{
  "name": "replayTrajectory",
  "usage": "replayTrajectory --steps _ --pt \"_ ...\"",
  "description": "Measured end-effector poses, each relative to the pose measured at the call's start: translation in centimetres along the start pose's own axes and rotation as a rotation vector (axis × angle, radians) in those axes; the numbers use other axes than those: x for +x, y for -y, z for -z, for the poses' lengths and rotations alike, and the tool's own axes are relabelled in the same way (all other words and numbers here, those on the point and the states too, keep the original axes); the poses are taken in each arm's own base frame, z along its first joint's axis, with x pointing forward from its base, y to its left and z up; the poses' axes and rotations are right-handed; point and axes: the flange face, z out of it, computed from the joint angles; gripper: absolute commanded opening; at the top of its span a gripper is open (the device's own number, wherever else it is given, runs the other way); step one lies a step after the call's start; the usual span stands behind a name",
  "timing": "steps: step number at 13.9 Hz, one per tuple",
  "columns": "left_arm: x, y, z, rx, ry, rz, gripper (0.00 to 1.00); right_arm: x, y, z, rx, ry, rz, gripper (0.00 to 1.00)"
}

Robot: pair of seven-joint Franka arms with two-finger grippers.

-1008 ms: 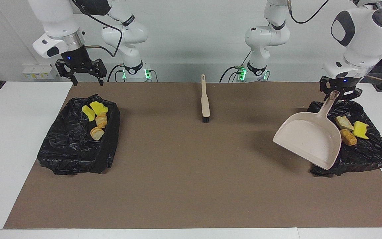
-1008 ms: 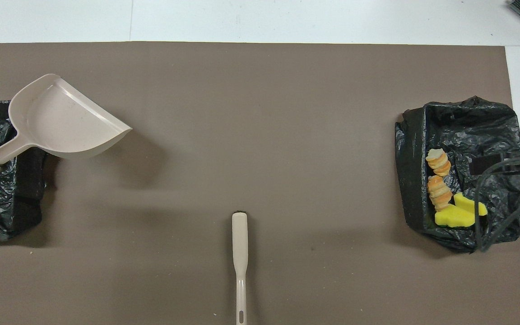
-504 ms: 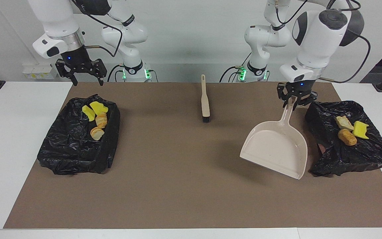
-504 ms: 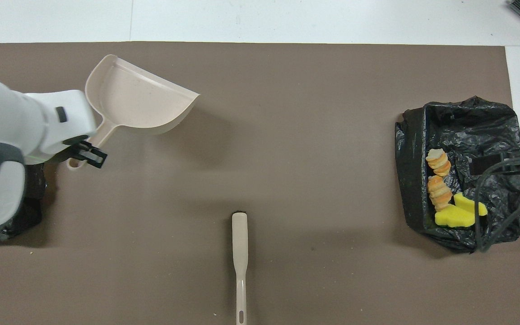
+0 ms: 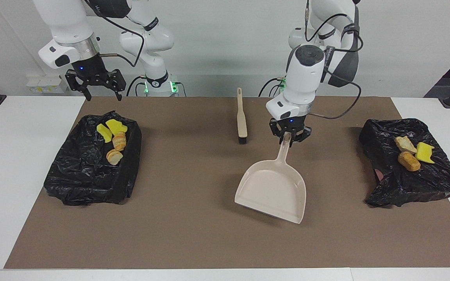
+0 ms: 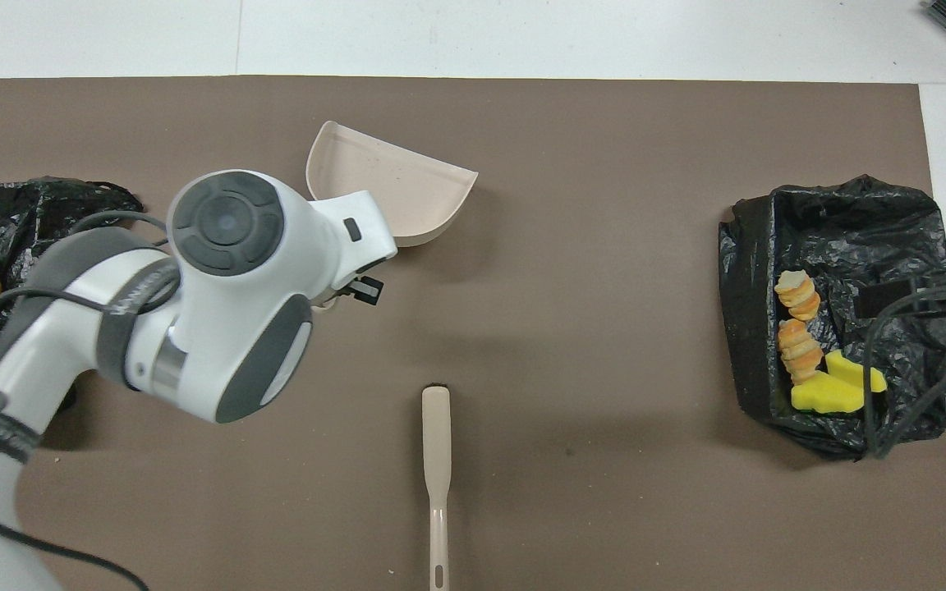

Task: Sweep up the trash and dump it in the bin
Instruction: 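Place the dustpan back at the table center with the left gripper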

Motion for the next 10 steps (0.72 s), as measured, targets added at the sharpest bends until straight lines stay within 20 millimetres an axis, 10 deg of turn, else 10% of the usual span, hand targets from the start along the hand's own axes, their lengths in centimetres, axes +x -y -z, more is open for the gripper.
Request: replayTrajectory --steps 4,10 --pt "0.8 -6.2 -6.3 -0.012 0.003 0.080 0.00 0.0 0.0 0.0 0.000 0.001 0.001 1.00" --pt "-1.9 -11.0 -6.7 -0.036 0.022 0.149 1.00 -0.1 -3.8 -0.6 0.006 0.011 -0.068 1.00"
